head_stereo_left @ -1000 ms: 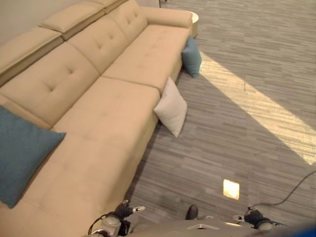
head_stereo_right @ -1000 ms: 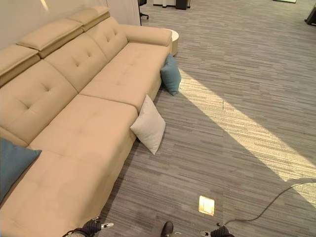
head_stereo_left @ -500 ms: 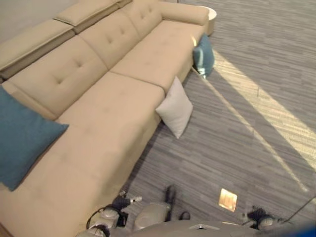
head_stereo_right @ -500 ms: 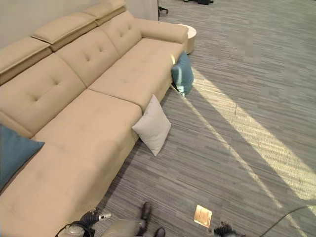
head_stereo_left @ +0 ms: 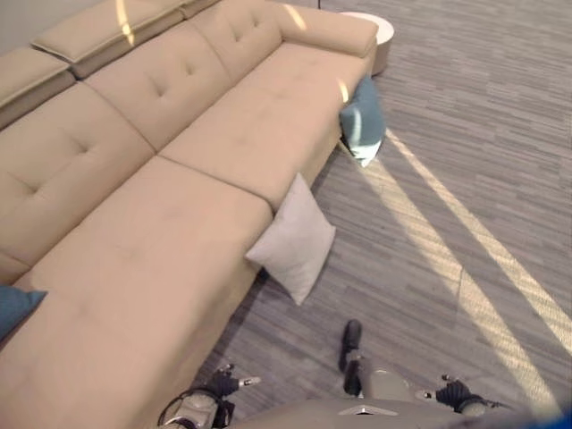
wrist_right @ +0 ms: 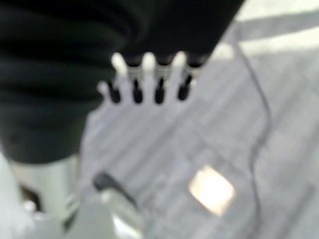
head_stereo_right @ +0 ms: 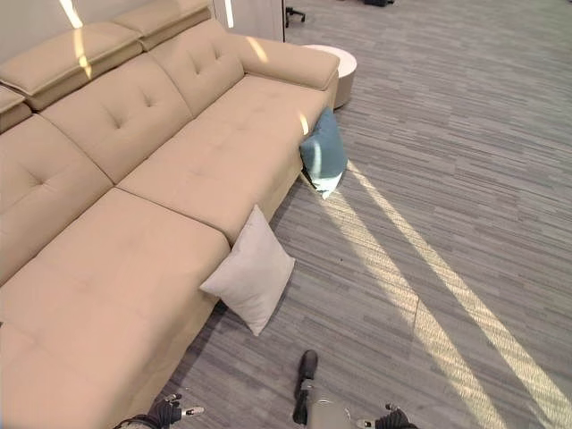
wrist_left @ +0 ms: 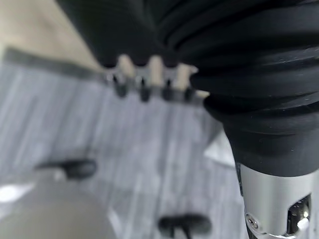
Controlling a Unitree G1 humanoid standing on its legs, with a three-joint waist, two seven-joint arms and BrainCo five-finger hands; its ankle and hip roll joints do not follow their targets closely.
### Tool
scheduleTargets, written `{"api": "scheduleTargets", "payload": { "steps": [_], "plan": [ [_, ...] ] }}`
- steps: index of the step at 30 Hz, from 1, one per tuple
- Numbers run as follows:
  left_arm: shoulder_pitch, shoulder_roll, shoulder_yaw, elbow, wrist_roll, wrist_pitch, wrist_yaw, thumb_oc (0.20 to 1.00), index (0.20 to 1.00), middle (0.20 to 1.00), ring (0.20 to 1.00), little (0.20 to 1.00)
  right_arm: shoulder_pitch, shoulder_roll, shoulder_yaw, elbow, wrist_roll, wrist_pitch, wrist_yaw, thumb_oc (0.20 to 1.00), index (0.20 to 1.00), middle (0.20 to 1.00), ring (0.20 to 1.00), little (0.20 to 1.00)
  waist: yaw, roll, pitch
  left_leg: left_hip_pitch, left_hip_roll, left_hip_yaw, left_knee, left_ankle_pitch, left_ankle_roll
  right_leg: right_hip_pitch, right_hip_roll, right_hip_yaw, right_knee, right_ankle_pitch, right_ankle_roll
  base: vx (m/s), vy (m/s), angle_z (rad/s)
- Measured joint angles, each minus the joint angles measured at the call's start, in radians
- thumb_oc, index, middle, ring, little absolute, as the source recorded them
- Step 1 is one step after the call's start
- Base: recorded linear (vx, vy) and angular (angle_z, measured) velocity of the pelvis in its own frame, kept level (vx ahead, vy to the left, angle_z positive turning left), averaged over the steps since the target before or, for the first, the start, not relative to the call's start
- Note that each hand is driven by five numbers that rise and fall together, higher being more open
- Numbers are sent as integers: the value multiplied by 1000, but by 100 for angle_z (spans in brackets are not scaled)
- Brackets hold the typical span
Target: Pick up all the scattered cushions and arrange them neatly on the sofa.
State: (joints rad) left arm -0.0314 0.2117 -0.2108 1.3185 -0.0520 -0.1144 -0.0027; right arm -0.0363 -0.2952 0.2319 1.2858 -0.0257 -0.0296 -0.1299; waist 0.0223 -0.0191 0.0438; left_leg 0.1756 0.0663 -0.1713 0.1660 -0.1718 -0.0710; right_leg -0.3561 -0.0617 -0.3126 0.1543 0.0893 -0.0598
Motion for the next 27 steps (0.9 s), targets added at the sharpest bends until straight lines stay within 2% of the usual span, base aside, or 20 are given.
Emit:
{"api": "scheduleTargets", "payload": {
  "steps": [2,5,7,8,9,10,11,12,14,15,16,17,18,19,20,23,24,25,26,27],
  "plan": [
    [7,0,-2,-18,2,-5,1,1000,1000,1000,1000,1000,-10,-15,8,-50,1,-19,-5,1000,1000,1000,1000,1000,39,-26,-4,-137,4,-10,355,123,-78,132,53,0,-79,-53,-56,158,-345,25],
    [-14,20,6,-64,1,-5,2,1000,1000,1000,1000,1000,-26,-19,16,-63,4,-32,-8,1000,1000,1000,1000,1000,54,-68,8,-355,-19,6,588,132,-69,209,72,23,-138,-75,-74,184,-232,9],
    [-32,53,0,-85,-7,-6,5,1000,1000,1000,1000,1000,-65,-1,21,-36,7,-29,-10,1000,1000,1000,1000,1000,73,-133,40,-470,-64,95,427,113,-33,295,76,32,-188,-99,-23,260,-68,-42],
    [-35,53,-2,-88,-13,-6,5,1000,1000,1000,1000,1000,-65,-3,30,-35,10,-32,-10,1000,1000,1000,1000,1000,74,-123,39,-495,-81,99,320,153,-13,297,73,22,-136,-173,135,290,-39,-25],
    [-40,19,-1,-86,-14,-5,5,1000,1000,1000,1000,1000,-59,-29,35,-42,11,-32,-9,1000,1000,1000,1000,1000,61,-67,46,-518,-52,116,228,171,-13,274,88,25,-19,-251,93,185,20,-18],
    [-35,25,-4,-83,-11,-5,5,1000,1000,1000,1000,1000,-35,-58,49,-60,12,-33,-10,1000,1000,1000,1000,1000,56,-55,27,-532,-52,128,116,199,-38,288,82,22,-29,-265,-53,220,37,18],
    [-34,29,-19,-85,-13,-5,4,1000,1000,1000,1000,1000,-18,-61,46,-37,13,-27,-11,1000,1000,1000,1000,1000,40,-31,22,-546,-55,144,76,213,-18,330,108,-5,-56,-266,-59,150,36,39],
    [-28,41,-22,-88,-14,-11,1,1000,1000,1000,1000,1000,9,-50,47,-7,12,-19,-8,1000,1000,1000,1000,1000,44,-45,2,-529,-88,195,-8,215,-12,362,113,-17,-101,-266,-53,137,86,54],
    [-29,45,-6,-79,-14,-8,2,1000,1000,1000,1000,1000,10,-33,47,20,7,-19,-9,1000,1000,1000,1000,1000,55,-64,-9,-493,-197,239,-32,248,62,393,109,-30,-101,-282,-11,201,169,19],
    [4,27,0,-73,-14,-4,0,1000,1000,1000,1000,1000,12,-35,47,22,1,-21,-7,1000,1000,1000,1000,1000,83,-9,-13,-376,-207,230,-77,263,219,394,161,-33,19,-299,23,156,169,28],
    [11,35,-5,-55,-14,0,-1,1000,1000,1000,1000,1000,34,-13,47,6,-1,-21,-1,1000,1000,1000,1000,1000,87,-7,-12,-259,-189,149,-169,239,277,338,123,-55,274,-360,123,145,182,59],
    [12,32,-4,-59,-15,-2,-2,1000,1000,1000,1000,1000,40,-17,47,6,-11,-21,0,1000,1000,1000,1000,1000,77,-3,-18,-235,-194,130,-177,241,270,268,42,-71,443,-386,135,52,75,104],
    [7,36,-4,-58,-14,-3,-3,1000,1000,1000,1000,1000,26,-23,43,0,-17,-21,0,1000,1000,1000,1000,1000,88,-12,-26,-229,-207,88,-172,225,251,190,-19,-30,510,-380,195,95,76,96],
    [-5,44,-3,-58,-15,-3,-2,1000,1000,1000,1000,1000,15,-23,32,-5,-18,-21,1,1000,1000,1000,1000,1000,88,-20,-20,-232,-209,61,-157,209,257,138,-50,6,519,-371,217,113,1,113],
    [-20,49,-4,-56,-15,-3,3,1000,1000,1000,1000,1000,1,-21,33,-9,-18,-21,0,1000,1000,1000,1000,1000,87,-11,-9,-222,-203,13,-156,204,249,68,-83,43,525,-353,201,178,-85,115],
    [-34,47,-11,-55,-16,-6,8,1000,1000,1000,1000,1000,-6,-13,64,-18,-16,-22,0,1000,1000,1000,1000,1000,96,4,-2,-216,-168,-127,-140,172,202,69,-17,191,211,-281,198,219,-117,146],
    [-74,49,-14,-49,-16,-9,8,1000,1000,1000,1000,1000,-15,-4,70,-17,-16,-21,0,1000,1000,1000,1000,1000,88,-23,5,-268,-162,-242,-110,151,183,115,26,318,-80,-170,207,202,-101,263],
    [-83,51,-26,-34,-15,-8,9,1000,1000,1000,1000,1000,-20,3,62,-12,-16,-21,-2,1000,1000,1000,1000,1000,69,-29,9,-292,-162,-320,-101,145,167,161,48,356,-157,-119,220,162,-113,325],
    [-104,51,-43,-17,-14,-7,6,1000,1000,1000,1000,1000,-23,8,39,-13,-15,-19,-3,1000,1000,1000,1000,1000,33,-41,23,-307,-150,-290,-105,132,161,207,61,352,-213,-95,201,112,-90,248],
    [-106,52,-45,-13,-14,-7,5,1000,1000,1000,1000,1000,-29,10,24,-12,-15,-17,-3,1000,1000,1000,1000,1000,33,-71,40,-293,-148,-197,-100,118,117,225,47,336,-214,-41,143,172,-134,243]
  ]
}}
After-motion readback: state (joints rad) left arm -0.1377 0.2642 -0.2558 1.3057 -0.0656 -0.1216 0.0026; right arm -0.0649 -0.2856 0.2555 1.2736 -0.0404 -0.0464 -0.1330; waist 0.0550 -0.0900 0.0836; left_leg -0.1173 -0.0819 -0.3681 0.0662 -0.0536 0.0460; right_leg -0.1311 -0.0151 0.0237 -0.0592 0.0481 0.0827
